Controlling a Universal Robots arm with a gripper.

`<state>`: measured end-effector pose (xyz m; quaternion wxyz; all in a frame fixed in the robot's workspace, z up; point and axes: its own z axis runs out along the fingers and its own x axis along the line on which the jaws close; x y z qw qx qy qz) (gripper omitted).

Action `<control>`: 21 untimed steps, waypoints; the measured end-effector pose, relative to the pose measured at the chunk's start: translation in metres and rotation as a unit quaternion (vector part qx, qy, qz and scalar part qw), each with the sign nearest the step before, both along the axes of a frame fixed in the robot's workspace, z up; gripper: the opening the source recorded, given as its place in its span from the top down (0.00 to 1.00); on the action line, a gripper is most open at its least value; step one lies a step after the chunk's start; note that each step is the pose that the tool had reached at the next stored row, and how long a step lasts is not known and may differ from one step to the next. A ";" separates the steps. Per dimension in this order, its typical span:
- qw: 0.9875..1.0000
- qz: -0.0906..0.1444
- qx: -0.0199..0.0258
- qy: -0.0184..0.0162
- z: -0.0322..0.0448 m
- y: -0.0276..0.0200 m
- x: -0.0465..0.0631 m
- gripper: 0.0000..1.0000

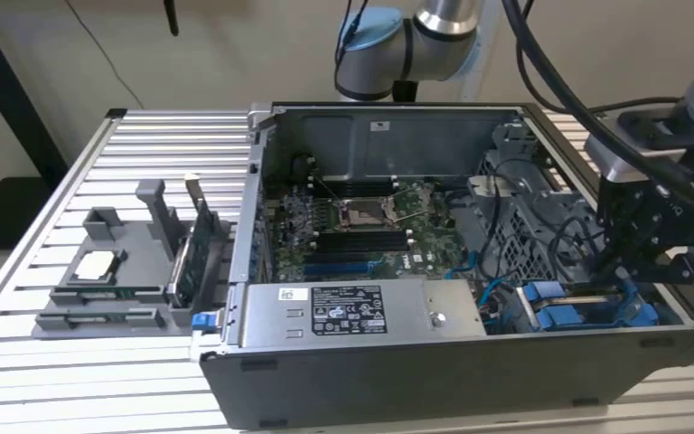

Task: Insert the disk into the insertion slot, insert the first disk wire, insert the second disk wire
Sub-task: 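Insert the first disk wire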

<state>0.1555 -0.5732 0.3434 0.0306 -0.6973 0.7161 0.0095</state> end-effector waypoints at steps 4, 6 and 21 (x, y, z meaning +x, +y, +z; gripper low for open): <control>1.000 0.000 0.001 0.000 -0.0015 0.0000 0.000 0.81; 1.000 0.000 0.001 0.000 -0.0022 0.0000 0.000 0.81; 1.000 0.000 0.003 0.000 -0.0111 -0.0001 0.002 0.81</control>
